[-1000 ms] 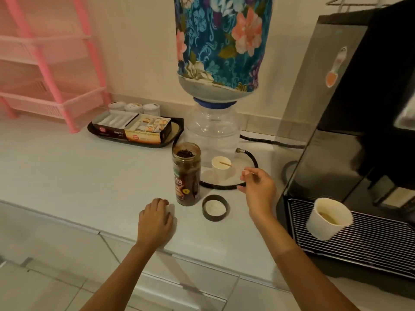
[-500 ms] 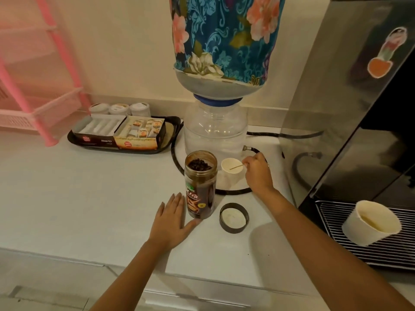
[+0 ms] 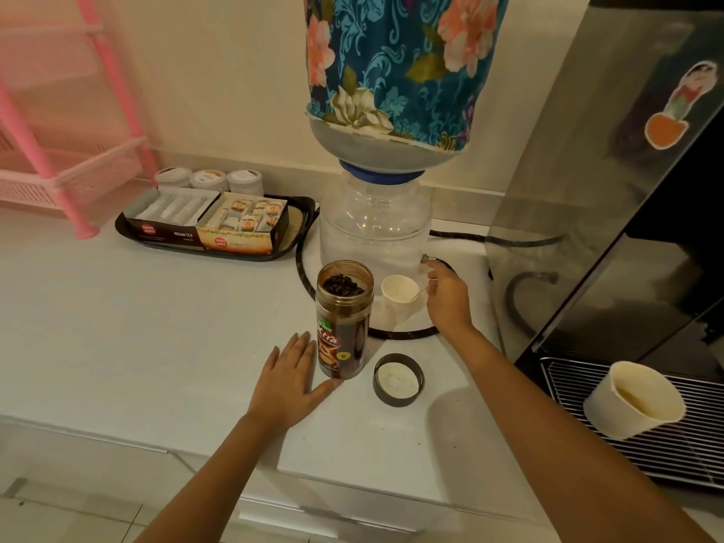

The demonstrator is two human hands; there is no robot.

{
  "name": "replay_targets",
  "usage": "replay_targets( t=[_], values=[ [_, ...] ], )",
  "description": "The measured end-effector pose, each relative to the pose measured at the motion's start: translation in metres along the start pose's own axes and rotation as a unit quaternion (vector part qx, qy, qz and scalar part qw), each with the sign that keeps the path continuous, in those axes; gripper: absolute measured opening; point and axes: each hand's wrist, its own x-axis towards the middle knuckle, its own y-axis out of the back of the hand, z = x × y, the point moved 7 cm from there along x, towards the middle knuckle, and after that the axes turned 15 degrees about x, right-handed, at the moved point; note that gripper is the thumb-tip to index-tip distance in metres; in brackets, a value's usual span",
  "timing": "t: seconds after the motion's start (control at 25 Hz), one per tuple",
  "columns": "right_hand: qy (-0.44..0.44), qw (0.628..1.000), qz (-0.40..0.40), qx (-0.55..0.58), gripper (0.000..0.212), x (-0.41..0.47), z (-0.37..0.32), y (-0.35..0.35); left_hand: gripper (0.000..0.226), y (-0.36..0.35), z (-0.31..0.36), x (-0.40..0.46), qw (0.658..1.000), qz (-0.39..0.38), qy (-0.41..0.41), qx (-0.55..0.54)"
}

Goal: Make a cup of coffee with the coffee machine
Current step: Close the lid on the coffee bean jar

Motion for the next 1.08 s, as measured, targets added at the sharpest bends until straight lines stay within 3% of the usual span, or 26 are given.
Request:
replay_targets(
  t=[0.16,0.24,0.36,0.48,0.6,0.72,0.88,1.08],
  values=[
    [0.059,0.992,0.098,0.049,0.039,-0.029,-0.007,0.017,0.093,0.002,0.001,-0.002,1.0,0.001,-0.003,-0.003],
    [0.066,0.99,0.093,0.084,0.036,-0.056,0.0,0.017,0.093,0.002,0.0,-0.002,1.0,0.004,-0.003,-0.013],
    [0.011,0.995,-0.027,0.091,0.061,-0.096,0.025,-0.001,0.097,0.002,0.001,-0.003,0.999,-0.002,-0.006,-0.034],
    [-0.061,0.98,-0.19,0.007,0.102,-0.123,0.051,-0.026,0.112,0.003,-0.004,0.0,0.987,-0.045,0.017,-0.152],
    [-0.066,0.974,-0.219,-0.005,0.117,-0.131,0.055,-0.031,0.126,0.015,-0.005,0.005,0.947,-0.064,0.054,-0.309],
    [-0.056,0.97,-0.237,0.005,0.116,-0.131,0.05,-0.033,0.122,0.043,0.011,0.008,0.908,-0.013,0.038,-0.416],
    [-0.02,0.967,-0.254,0.004,0.097,-0.133,0.04,-0.033,0.106,0.08,0.025,0.011,0.885,0.063,0.045,-0.459],
    [0.028,0.981,-0.144,0.128,0.083,-0.102,-0.015,-0.009,0.09,0.098,0.027,0.008,0.871,0.098,0.064,-0.478]
  ],
)
